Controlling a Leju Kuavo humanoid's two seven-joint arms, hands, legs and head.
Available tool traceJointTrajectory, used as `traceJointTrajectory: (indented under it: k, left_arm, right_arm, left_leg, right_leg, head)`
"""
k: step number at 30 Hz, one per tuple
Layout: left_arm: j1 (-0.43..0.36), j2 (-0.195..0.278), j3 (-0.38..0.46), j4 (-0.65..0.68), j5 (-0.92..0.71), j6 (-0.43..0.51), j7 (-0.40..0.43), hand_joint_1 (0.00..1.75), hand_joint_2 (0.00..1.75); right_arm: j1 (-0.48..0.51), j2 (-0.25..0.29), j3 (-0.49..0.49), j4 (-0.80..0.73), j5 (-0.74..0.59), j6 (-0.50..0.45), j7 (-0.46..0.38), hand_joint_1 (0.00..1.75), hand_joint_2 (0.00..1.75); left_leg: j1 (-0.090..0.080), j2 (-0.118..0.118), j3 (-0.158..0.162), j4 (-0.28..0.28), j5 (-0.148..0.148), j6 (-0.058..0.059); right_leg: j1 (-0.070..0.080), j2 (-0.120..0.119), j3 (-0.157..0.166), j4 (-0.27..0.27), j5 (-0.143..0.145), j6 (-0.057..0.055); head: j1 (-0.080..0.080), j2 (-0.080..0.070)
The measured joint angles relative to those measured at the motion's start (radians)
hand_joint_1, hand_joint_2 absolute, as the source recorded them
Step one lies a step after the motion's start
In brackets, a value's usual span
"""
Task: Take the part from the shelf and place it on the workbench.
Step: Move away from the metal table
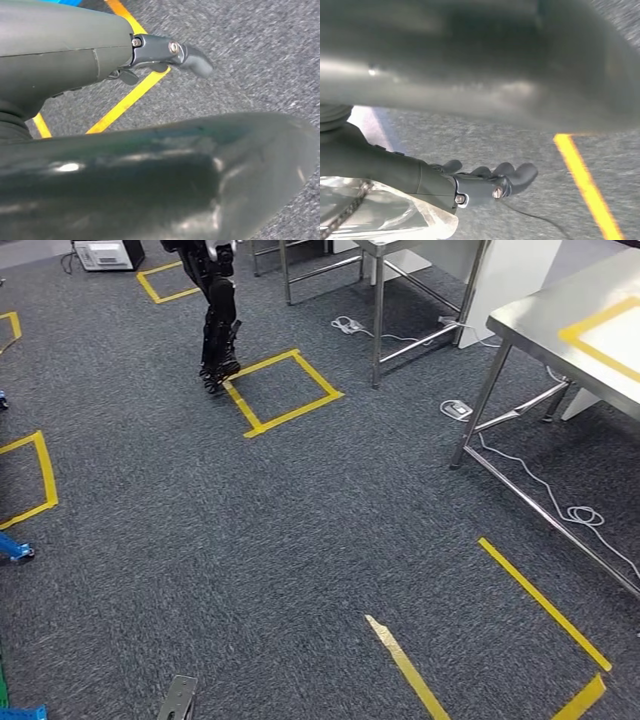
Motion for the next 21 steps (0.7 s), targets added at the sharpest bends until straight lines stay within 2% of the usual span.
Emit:
traceJointTrajectory:
  k: [1, 2, 3, 5, 6, 7, 8, 9, 10, 12, 13, 14, 16, 17, 18, 20, 21]
  left_arm:
    - [0.002, 0.001, 0.0, 0.0, 0.0, 0.0, 0.0, 0.0, 0.0]
    - [0.004, 0.002, 0.0, 0.0, 0.0, 0.0, 0.0, 0.0, 0.0]
    - [0.004, 0.002, 0.0, 0.0, 0.0, 0.0, 0.0, 0.0, 0.0]
    - [0.001, 0.003, 0.0, 0.0, 0.0, -0.001, 0.0, 0.0, 0.0]
    - [0.0, 0.003, 0.0, 0.0, 0.0, -0.002, 0.0, 0.0, 0.0]
    - [0.001, 0.003, 0.0, 0.0, 0.0, -0.003, 0.0, 0.0, 0.0]
    - [0.002, 0.003, 0.0, 0.001, 0.0, -0.004, 0.0, 0.0, 0.0]
    - [0.004, 0.003, 0.0, 0.001, 0.0, -0.005, 0.0, 0.0, 0.0]
    - [0.006, 0.003, 0.0, 0.001, 0.0, -0.006, 0.0, 0.0, 0.0]
    - [0.005, 0.004, 0.0, 0.001, 0.0, -0.006, 0.0, 0.0, 0.0]
    - [0.004, 0.004, 0.0, 0.001, 0.0, -0.006, 0.0, 0.0, 0.0]
    - [0.003, 0.004, 0.0, 0.001, 0.0, -0.006, 0.0, 0.0, 0.0]
    - [0.005, 0.005, 0.001, 0.001, 0.0, -0.006, 0.0, 0.0, 0.0]
    - [0.008, 0.005, 0.001, 0.001, 0.001, -0.006, 0.0, 0.0, 0.0]
    - [0.009, 0.005, 0.001, 0.001, 0.002, -0.006, 0.0, 0.0, 0.0]
    - [0.008, 0.003, 0.001, 0.001, 0.003, -0.006, 0.0, 0.0, 0.0]
    - [0.006, 0.001, 0.001, 0.001, 0.003, -0.006, 0.0, 0.0, 0.0]
  right_arm:
    - [0.0, 0.0, 0.0, 0.0, -0.001, 0.0, 0.0, 0.0, 0.0]
    - [-0.001, 0.001, 0.0, 0.0, -0.001, 0.0, 0.0, 0.0, 0.0]
    - [0.0, 0.001, 0.0, 0.0, -0.001, 0.0, 0.0, 0.0, 0.0]
    - [0.002, 0.001, 0.0, 0.0, -0.001, 0.0, 0.0, 0.0, 0.0]
    - [0.004, 0.001, 0.0, 0.0, -0.001, 0.0, 0.0, 0.0, 0.0]
    - [0.004, 0.001, 0.0, 0.0, -0.001, 0.0, 0.001, 0.0, 0.0]
    - [0.004, 0.001, 0.0, 0.0, 0.0, 0.0, 0.001, 0.0, 0.0]
    - [0.003, 0.001, 0.0, 0.0, 0.001, 0.0, 0.001, 0.0, 0.0]
    - [0.003, 0.001, 0.0, 0.0, 0.002, 0.001, 0.002, 0.0, 0.0]
    - [0.002, 0.001, 0.001, 0.0, 0.003, 0.001, 0.002, 0.0, 0.0]
    - [0.001, 0.002, 0.001, 0.0, 0.003, 0.001, 0.002, 0.0, 0.0]
    - [0.001, 0.002, 0.001, 0.0, 0.003, 0.001, 0.002, 0.0, 0.0]
    - [-0.002, 0.003, 0.002, 0.0, 0.002, 0.001, 0.002, 0.0, 0.0]
    - [-0.004, 0.002, 0.003, 0.0, 0.002, 0.001, 0.002, 0.0, 0.0]
    - [-0.005, 0.002, 0.004, 0.0, 0.002, 0.001, 0.001, 0.0, 0.0]
    - [-0.005, 0.001, 0.005, 0.0, 0.003, 0.001, 0.0, 0.0, 0.0]
    - [-0.003, 0.001, 0.006, 0.0, 0.003, 0.001, 0.0, 0.0, 0.0]
  left_leg:
    - [0.002, -0.001, -0.002, 0.001, 0.0, -0.005]
    - [0.001, 0.016, -0.007, 0.011, -0.006, -0.01]
    - [0.0, 0.042, -0.02, 0.04, -0.023, -0.015]
    - [0.001, 0.102, -0.076, 0.159, -0.085, -0.025]
    - [0.003, 0.115, -0.11, 0.231, -0.116, -0.028]
    - [0.005, 0.121, -0.135, 0.283, -0.132, -0.03]
    - [0.007, 0.123, -0.143, 0.3, -0.129, -0.03]
    - [0.007, 0.125, -0.13, 0.277, -0.107, -0.028]
    - [0.006, 0.132, -0.098, 0.216, -0.071, -0.024]
    - [-0.006, 0.179, -0.025, 0.073, -0.018, -0.006]
    - [-0.013, 0.199, -0.003, 0.027, -0.007, 0.002]
    - [-0.019, 0.211, 0.005, 0.009, -0.008, 0.008]
    - [-0.019, 0.191, 0.005, 0.0, -0.007, 0.015]
    - [-0.017, 0.18, 0.008, -0.007, -0.005, 0.019]
    - [-0.013, 0.169, 0.011, -0.014, -0.002, 0.024]
    - [-0.009, 0.146, 0.016, -0.021, 0.002, 0.03]
    - [-0.008, 0.133, 0.016, -0.021, 0.002, 0.032]
  right_leg:
    - [0.001, -0.012, 0.003, -0.002, 0.002, -0.006]
    - [0.0, -0.024, 0.006, -0.004, 0.003, -0.013]
    - [0.0, -0.039, 0.008, -0.006, 0.003, -0.019]
    - [0.003, -0.07, 0.013, -0.008, -0.001, -0.029]
    - [0.005, -0.086, 0.014, -0.008, -0.003, -0.032]
    - [0.007, -0.101, 0.016, -0.008, -0.005, -0.033]
    - [0.008, -0.114, 0.018, -0.008, -0.007, -0.033]
    - [0.009, -0.127, 0.021, -0.008, -0.01, -0.032]
    - [0.01, -0.139, 0.026, -0.008, -0.013, -0.031]
    - [0.012, -0.16, 0.035, -0.009, -0.021, -0.025]
    - [0.014, -0.17, 0.039, -0.009, -0.024, -0.02]
    - [0.015, -0.18, 0.041, -0.01, -0.027, -0.015]
    - [0.016, -0.197, 0.049, -0.016, -0.031, -0.003]
    - [0.015, -0.188, 0.05, -0.014, -0.037, 0.002]
    - [0.014, -0.166, 0.043, 0.003, -0.052, 0.006]
    - [0.011, -0.106, -0.006, 0.104, -0.105, 0.01]
    - [0.011, -0.089, -0.044, 0.179, -0.135, 0.011]
  head:
    - [0.0, 0.0]
    - [-0.002, 0.0]
    - [-0.004, 0.0]
    - [-0.009, 0.0]
    - [-0.01, 0.0]
    - [-0.01, 0.0]
    - [-0.01, 0.0]
    - [-0.01, 0.0]
    - [-0.01, 0.0]
    - [-0.01, 0.0]
    - [-0.009, 0.0]
    - [-0.009, 0.0]
    - [-0.009, 0.0]
    - [-0.008, 0.0]
    - [-0.007, 0.0]
    - [-0.003, 0.0]
    - [-0.003, 0.0]
